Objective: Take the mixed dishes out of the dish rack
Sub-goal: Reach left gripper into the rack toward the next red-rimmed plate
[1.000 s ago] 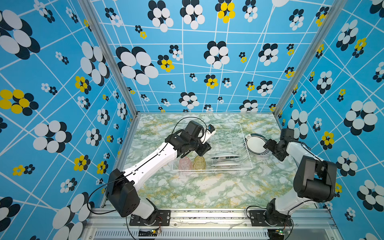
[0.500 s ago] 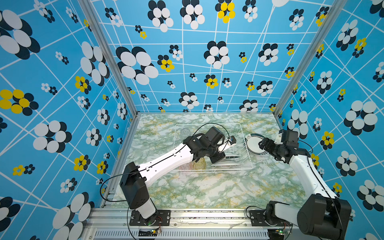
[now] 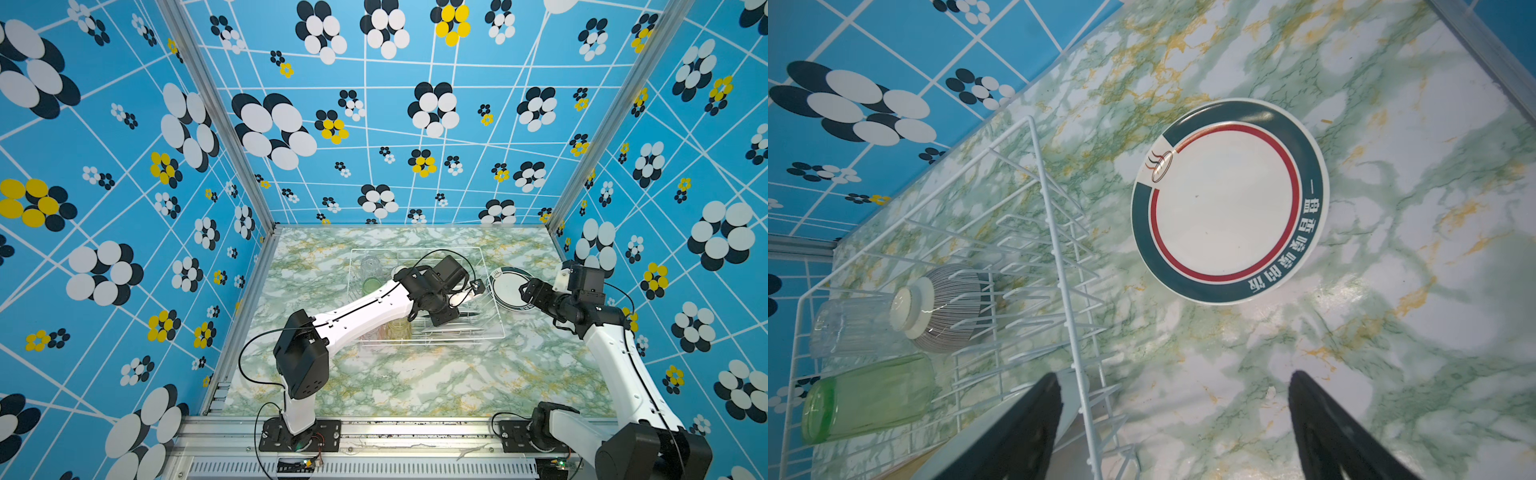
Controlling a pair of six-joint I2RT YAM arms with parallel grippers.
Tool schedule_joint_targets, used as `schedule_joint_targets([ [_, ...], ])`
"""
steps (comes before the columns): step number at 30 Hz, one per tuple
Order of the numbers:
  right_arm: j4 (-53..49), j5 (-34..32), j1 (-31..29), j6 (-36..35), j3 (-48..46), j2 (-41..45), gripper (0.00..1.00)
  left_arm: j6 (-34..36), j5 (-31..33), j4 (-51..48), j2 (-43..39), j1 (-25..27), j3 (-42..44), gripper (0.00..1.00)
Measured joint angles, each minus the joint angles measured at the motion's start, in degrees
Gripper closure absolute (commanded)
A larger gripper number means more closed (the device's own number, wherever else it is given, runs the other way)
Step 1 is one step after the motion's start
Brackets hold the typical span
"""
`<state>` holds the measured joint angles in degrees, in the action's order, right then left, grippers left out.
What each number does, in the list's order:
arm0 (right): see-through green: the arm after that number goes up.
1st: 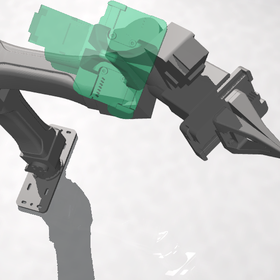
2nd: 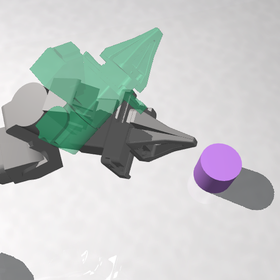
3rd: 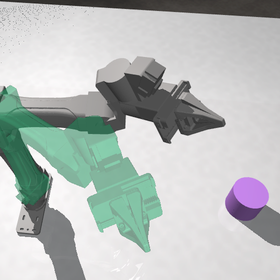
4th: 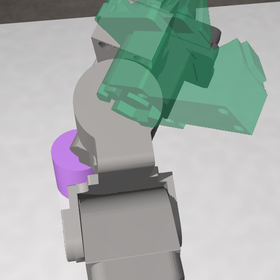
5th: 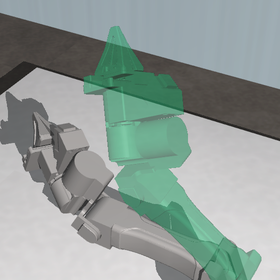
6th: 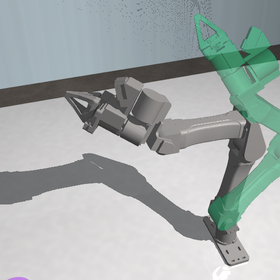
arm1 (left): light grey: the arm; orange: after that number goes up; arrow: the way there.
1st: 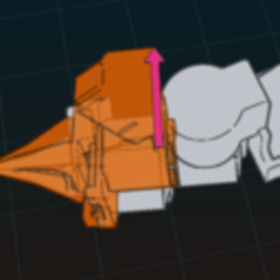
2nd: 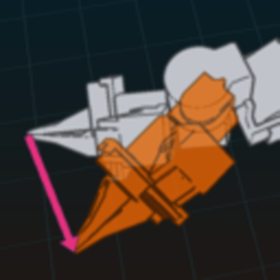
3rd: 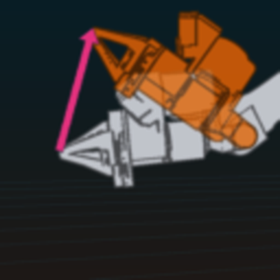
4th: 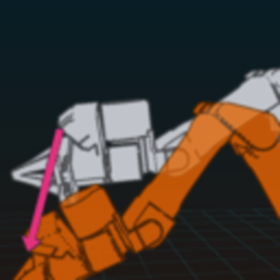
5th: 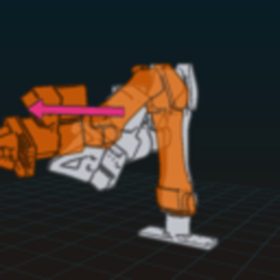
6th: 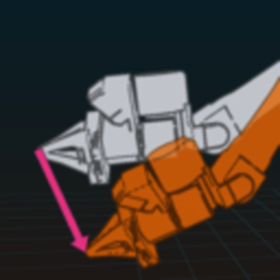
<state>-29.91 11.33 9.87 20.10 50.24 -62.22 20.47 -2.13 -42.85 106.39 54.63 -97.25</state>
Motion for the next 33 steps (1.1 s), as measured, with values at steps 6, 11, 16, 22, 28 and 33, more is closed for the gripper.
schedule_joint_targets([
  [6,-0.1,0.0,0.0,0.0,-0.1,0.1,0.13,1.3,1.8,-1.4,3.3,0.2,-3.1,0.64],
  [11,-0.1,0.0,0.0,0.0,-0.3,0.2,0.13,2.8,4.5,-2.6,5.9,0.2,-5.8,0.66],
  [16,-0.1,0.2,0.0,0.0,-0.8,0.2,0.13,3.7,7.1,-2.9,7.1,0.2,-7.0,0.68],
  [22,0.0,0.2,0.0,0.0,-0.8,0.2,0.13,4.4,8.9,-2.9,7.1,0.2,-7.6,0.74],
  [28,0.1,0.2,0.0,0.0,-0.8,0.2,0.13,4.7,10.1,-2.9,7.5,0.2,-8.3,0.79],
  [33,0.1,0.2,0.0,0.0,-0.8,0.2,0.13,5.3,11.3,-2.8,8.7,0.2,-8.8,0.84],
])
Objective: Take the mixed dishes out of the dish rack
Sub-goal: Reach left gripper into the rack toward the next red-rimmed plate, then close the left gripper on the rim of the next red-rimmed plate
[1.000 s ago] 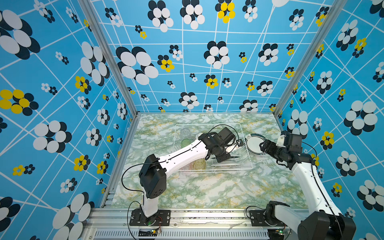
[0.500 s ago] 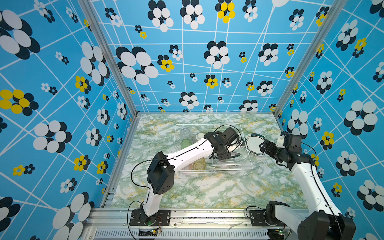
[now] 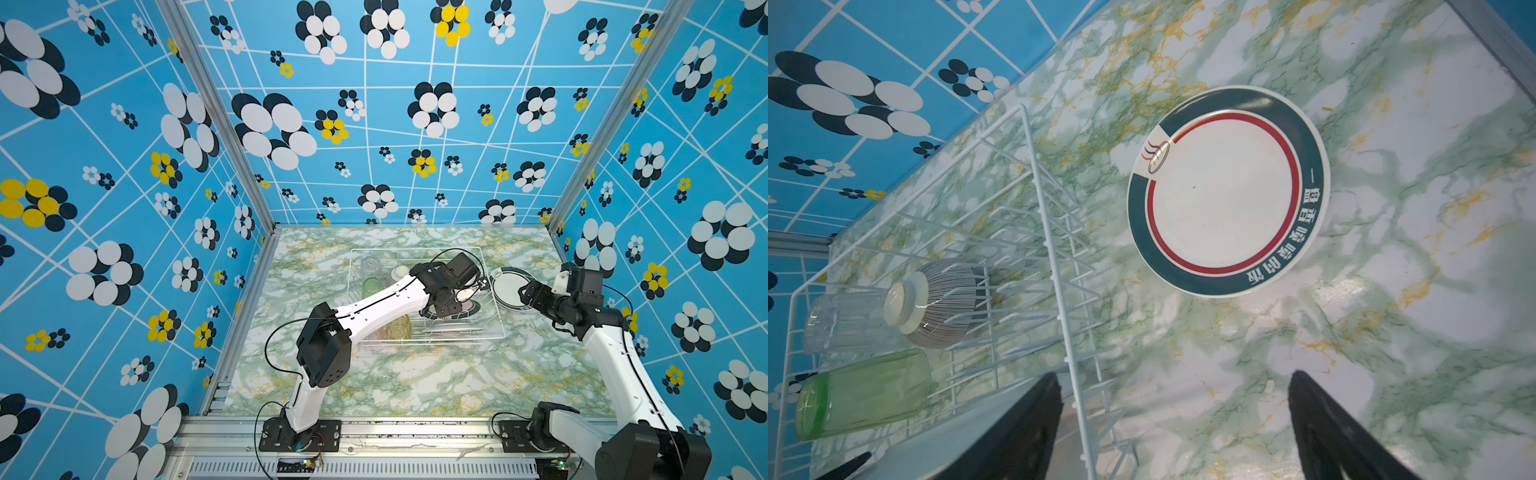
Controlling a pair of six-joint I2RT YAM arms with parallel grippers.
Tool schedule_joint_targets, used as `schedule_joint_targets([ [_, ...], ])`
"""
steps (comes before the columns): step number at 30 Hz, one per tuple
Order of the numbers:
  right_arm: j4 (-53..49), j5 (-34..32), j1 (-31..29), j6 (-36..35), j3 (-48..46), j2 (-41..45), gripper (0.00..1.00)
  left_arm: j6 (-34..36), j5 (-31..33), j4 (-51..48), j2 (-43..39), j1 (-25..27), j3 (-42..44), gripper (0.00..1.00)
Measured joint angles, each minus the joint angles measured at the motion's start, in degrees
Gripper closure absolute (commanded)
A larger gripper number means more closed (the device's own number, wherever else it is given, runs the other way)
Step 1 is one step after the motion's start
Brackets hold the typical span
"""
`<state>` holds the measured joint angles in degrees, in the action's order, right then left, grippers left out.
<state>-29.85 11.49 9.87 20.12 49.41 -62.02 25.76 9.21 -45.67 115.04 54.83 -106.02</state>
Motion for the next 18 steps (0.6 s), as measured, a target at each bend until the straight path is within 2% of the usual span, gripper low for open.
schedule_joint_targets([
  [9,0.0,0.0,0.0,0.0,0.0,0.0,0.13,2.8,2.8,-0.2,1.4,0.2,-0.9,0.92],
  [12,0.0,0.0,0.0,0.0,0.0,0.0,0.13,3.7,3.5,-0.3,1.4,0.6,-0.9,1.0],
  [18,0.0,0.0,0.0,0.0,0.0,0.0,0.13,3.9,3.7,-0.3,1.5,0.7,-0.9,1.0],
])
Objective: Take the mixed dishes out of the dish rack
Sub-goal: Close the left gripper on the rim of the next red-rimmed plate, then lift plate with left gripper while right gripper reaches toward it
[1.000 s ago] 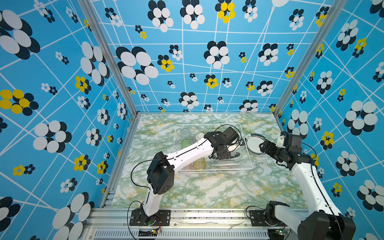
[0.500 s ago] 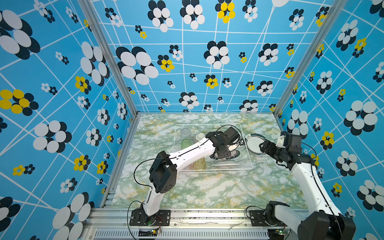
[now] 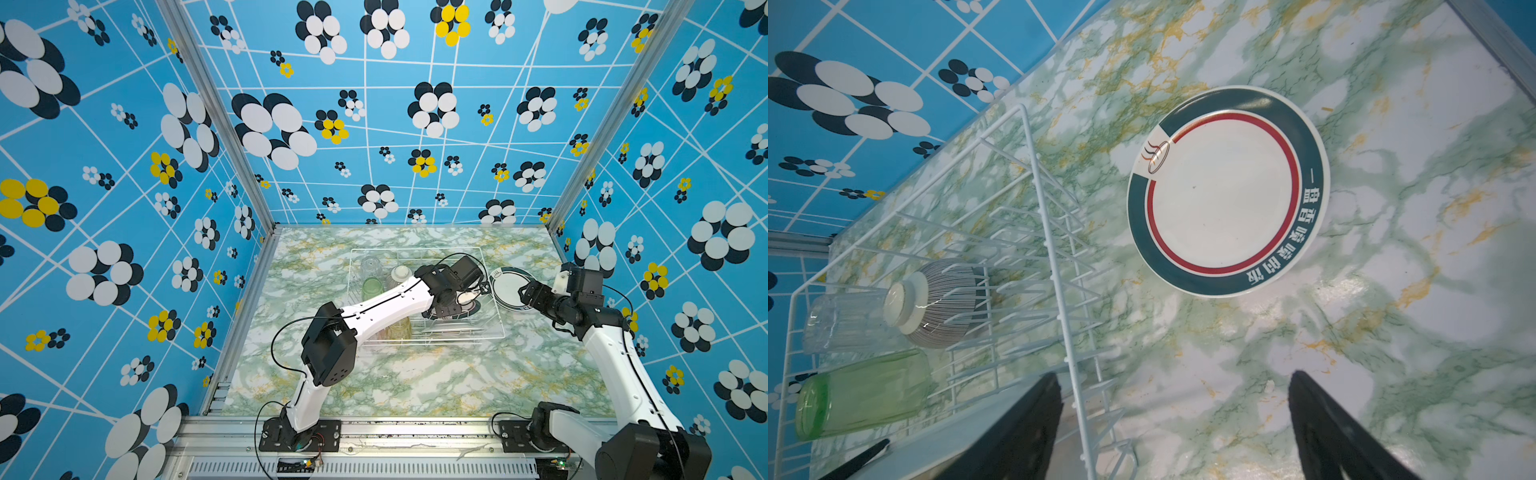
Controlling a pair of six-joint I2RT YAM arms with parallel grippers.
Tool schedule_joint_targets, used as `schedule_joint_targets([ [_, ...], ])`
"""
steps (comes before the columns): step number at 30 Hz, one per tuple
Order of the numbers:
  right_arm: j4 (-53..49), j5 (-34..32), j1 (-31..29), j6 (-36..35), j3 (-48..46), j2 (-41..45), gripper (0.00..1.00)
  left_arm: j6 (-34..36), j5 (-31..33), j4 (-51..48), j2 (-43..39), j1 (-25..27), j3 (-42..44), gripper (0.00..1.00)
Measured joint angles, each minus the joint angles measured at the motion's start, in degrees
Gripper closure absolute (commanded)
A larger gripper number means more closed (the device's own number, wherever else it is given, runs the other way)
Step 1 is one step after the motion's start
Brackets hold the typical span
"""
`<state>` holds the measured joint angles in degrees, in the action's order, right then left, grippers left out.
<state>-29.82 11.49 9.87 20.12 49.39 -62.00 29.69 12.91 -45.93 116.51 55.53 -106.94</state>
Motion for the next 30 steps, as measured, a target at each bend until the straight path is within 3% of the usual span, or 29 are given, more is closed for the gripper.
schedule_joint_targets([
  [14,0.0,0.0,0.0,0.0,-0.2,0.5,0.13,-0.1,0.0,0.0,-1.3,0.0,0.0,1.0],
  [30,0.0,0.8,0.0,0.0,-0.3,2.6,0.13,-6.3,-2.8,1.8,-12.3,-1.7,0.0,1.0],
])
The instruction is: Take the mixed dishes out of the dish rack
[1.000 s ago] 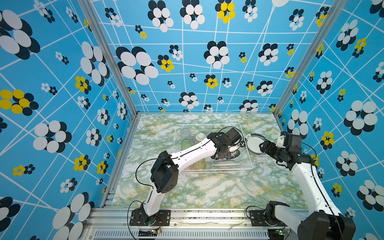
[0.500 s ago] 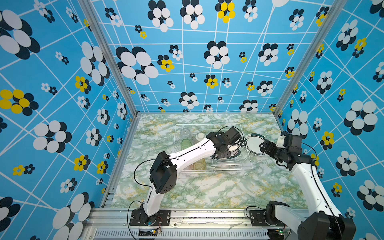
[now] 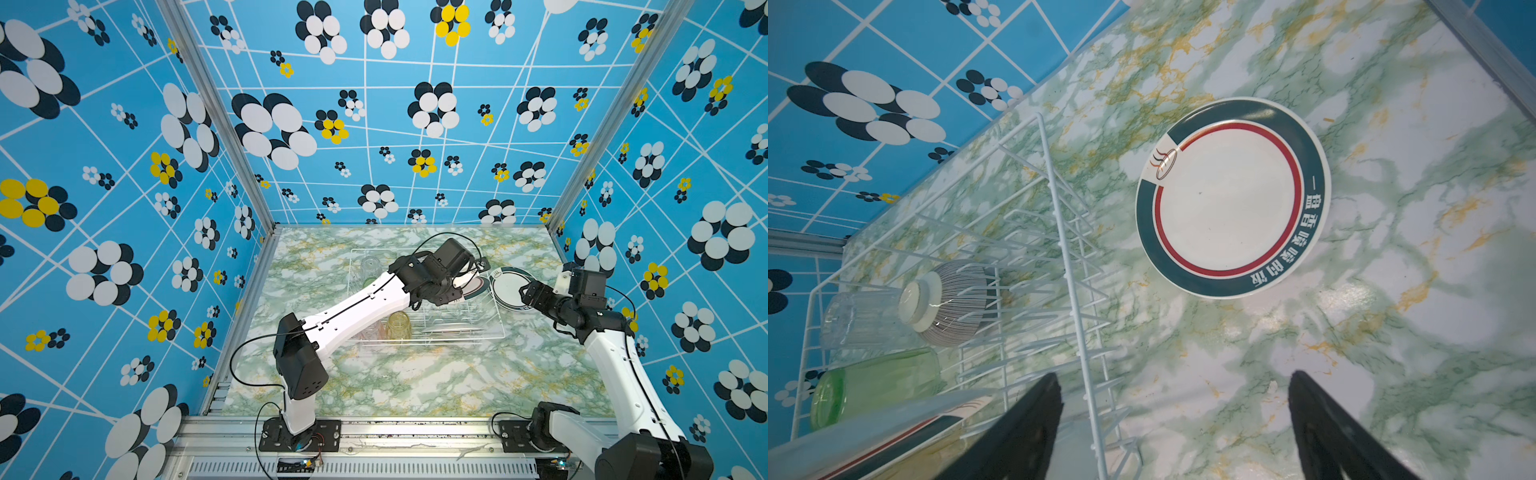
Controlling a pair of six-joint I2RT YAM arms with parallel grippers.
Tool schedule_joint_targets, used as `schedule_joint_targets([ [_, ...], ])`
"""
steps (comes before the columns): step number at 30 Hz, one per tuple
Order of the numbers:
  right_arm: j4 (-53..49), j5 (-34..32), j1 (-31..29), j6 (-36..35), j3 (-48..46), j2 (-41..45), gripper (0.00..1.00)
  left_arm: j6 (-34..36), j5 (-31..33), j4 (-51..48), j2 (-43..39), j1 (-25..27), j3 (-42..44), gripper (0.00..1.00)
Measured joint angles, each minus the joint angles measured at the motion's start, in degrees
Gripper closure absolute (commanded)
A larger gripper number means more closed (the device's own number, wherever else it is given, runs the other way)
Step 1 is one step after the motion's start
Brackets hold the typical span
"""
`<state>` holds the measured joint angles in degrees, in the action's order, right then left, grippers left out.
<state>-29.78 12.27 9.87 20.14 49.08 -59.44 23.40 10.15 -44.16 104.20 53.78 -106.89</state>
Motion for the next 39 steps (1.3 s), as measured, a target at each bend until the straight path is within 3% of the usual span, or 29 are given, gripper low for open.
schedule_joint_targets([
  [7,4.7,7.6,0.0,0.3,-3.8,3.8,0.2,-9.5,-12.3,2.1,-8.1,-10.2,1.9,1.0],
  [14,20.3,24.8,0.0,6.5,-10.1,8.0,0.29,-21.7,-31.3,8.7,-10.9,-19.0,6.4,1.0],
  [18,32.4,33.6,-0.2,13.6,-12.8,8.5,0.34,-27.6,-40.5,12.2,-9.6,-20.1,7.7,1.0],
  [24,41.5,39.6,-1.7,19.4,-13.1,8.6,0.41,-35.2,-51.0,18.6,-6.3,-21.1,8.6,1.0],
  [34,50.3,42.3,-3.0,25.0,-13.5,8.1,0.49,-43.1,-59.5,25.9,-1.8,-21.0,9.0,1.0],
  [39,52.8,42.3,-3.7,26.8,-13.8,6.9,0.62,-46.3,-62.0,30.3,-0.4,-20.4,9.1,1.0],
])
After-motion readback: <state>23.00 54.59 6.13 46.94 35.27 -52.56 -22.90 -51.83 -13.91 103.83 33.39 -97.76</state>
